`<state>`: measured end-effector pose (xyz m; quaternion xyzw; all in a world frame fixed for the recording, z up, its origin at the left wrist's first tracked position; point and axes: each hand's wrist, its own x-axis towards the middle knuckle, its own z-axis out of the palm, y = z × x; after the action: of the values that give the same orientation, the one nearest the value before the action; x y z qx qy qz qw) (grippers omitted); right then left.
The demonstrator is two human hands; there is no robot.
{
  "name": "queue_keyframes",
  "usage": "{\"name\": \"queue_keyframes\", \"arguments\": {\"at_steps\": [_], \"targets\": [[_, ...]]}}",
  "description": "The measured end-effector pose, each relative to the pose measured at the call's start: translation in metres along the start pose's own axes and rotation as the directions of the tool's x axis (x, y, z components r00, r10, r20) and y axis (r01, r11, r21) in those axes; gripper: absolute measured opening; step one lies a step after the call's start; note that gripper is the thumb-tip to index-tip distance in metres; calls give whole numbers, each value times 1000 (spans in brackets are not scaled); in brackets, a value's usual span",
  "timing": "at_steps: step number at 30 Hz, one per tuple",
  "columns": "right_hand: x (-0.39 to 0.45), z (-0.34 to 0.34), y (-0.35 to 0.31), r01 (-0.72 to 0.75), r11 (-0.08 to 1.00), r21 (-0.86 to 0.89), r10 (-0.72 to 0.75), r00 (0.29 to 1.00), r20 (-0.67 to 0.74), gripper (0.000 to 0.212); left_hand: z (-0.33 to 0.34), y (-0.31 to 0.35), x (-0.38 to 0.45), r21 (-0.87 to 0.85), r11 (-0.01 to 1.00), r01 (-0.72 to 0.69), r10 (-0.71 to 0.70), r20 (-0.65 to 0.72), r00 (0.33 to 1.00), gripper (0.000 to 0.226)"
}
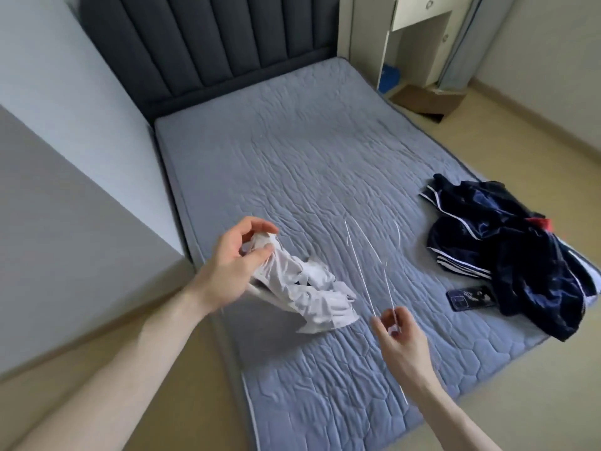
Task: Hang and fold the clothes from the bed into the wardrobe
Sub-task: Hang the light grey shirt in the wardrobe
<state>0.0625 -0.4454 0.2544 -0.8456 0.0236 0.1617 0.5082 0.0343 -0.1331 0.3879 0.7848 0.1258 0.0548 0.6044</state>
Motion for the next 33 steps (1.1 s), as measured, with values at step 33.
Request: {"name": "queue_keyframes", "arguments": {"at_steps": [33], "targets": [[-223, 120, -361, 510, 813, 282, -563, 812, 155, 45, -355, 99, -244, 555, 795, 246, 160, -582, 798, 20]]}}
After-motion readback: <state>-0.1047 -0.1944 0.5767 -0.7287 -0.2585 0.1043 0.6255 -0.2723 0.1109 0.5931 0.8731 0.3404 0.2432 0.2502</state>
